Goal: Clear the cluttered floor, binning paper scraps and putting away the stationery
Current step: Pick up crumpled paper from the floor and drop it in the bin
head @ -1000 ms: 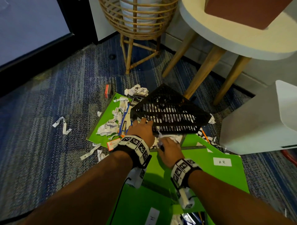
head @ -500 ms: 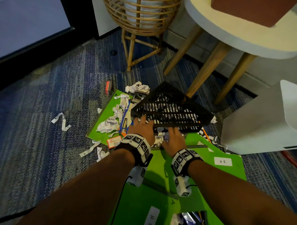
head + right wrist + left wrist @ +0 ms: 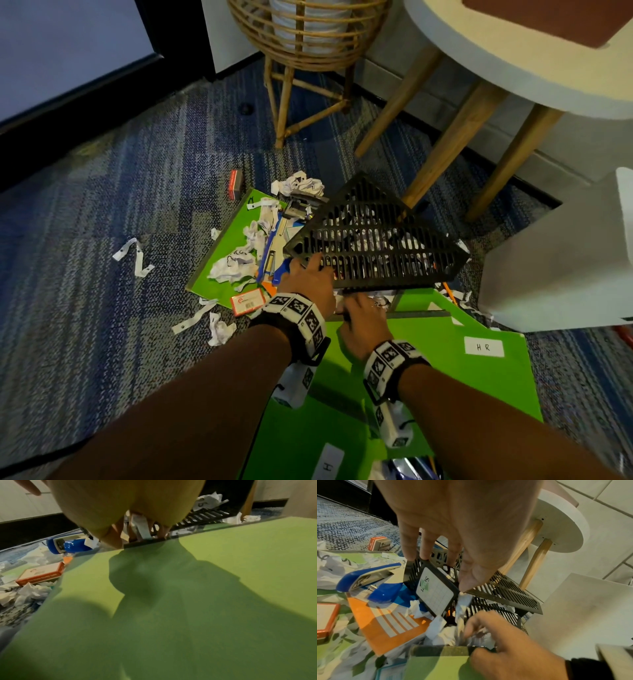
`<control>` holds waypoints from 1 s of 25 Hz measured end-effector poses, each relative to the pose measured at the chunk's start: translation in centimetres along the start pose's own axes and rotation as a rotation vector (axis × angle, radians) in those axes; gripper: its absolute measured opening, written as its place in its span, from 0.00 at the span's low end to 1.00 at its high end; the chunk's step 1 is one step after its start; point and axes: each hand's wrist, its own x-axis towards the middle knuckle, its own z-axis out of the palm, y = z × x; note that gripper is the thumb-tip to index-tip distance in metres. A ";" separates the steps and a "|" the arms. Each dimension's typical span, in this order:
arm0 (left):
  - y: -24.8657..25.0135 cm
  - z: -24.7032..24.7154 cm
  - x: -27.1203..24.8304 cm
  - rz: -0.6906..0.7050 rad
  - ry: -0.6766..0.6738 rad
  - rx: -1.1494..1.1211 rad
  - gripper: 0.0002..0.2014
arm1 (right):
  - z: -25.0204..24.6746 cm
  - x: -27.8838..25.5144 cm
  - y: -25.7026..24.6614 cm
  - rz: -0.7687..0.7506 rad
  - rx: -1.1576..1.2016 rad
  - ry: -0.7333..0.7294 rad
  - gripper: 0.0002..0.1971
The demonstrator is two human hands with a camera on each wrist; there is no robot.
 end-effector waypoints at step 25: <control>-2.3 7.5 2.5 0.067 0.003 0.103 0.32 | -3.7 3.7 0.5 -0.047 -0.299 -0.339 0.18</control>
